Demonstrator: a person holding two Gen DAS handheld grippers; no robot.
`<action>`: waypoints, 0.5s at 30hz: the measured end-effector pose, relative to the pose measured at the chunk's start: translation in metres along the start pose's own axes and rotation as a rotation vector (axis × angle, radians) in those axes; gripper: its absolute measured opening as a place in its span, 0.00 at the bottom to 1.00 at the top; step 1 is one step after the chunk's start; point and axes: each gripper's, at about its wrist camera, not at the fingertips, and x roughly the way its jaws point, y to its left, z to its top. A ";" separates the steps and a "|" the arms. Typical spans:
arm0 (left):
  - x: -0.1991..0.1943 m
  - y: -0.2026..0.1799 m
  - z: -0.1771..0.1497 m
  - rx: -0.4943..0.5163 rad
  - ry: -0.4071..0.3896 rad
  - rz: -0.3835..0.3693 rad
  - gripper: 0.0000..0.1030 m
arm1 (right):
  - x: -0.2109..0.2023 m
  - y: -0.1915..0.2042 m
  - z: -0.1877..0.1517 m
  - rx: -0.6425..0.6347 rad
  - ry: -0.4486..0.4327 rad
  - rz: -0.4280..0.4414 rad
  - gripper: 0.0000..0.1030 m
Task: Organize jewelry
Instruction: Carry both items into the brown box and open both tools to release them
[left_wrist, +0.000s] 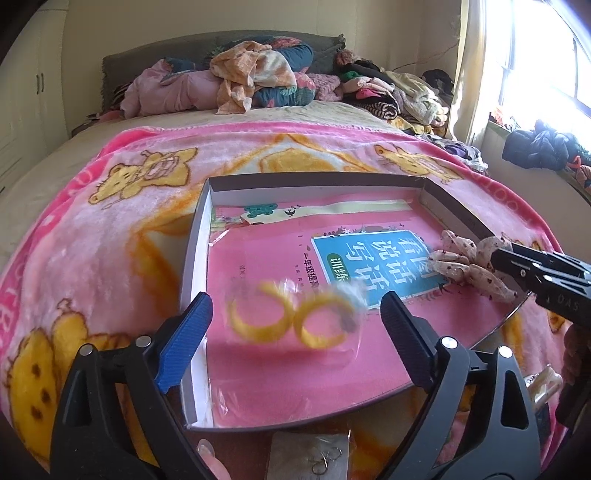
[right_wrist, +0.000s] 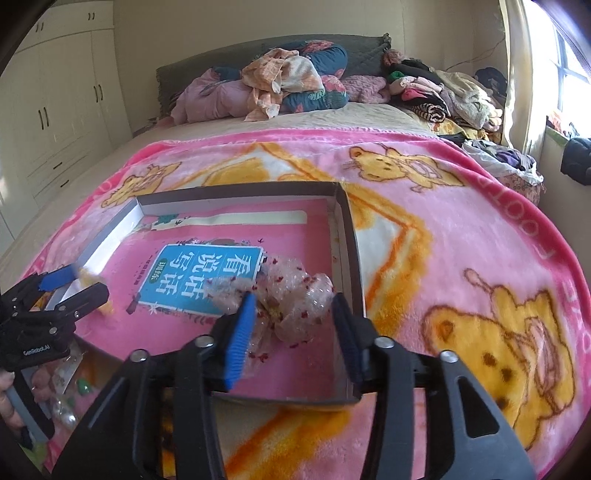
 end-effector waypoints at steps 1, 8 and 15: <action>-0.001 0.001 0.000 -0.005 -0.001 0.000 0.82 | -0.003 -0.001 -0.002 0.008 -0.011 0.002 0.58; -0.014 0.003 -0.003 -0.031 -0.020 -0.007 0.85 | -0.028 -0.004 -0.011 0.033 -0.077 0.028 0.75; -0.033 0.006 -0.006 -0.061 -0.047 -0.018 0.89 | -0.055 0.000 -0.018 0.020 -0.112 0.040 0.78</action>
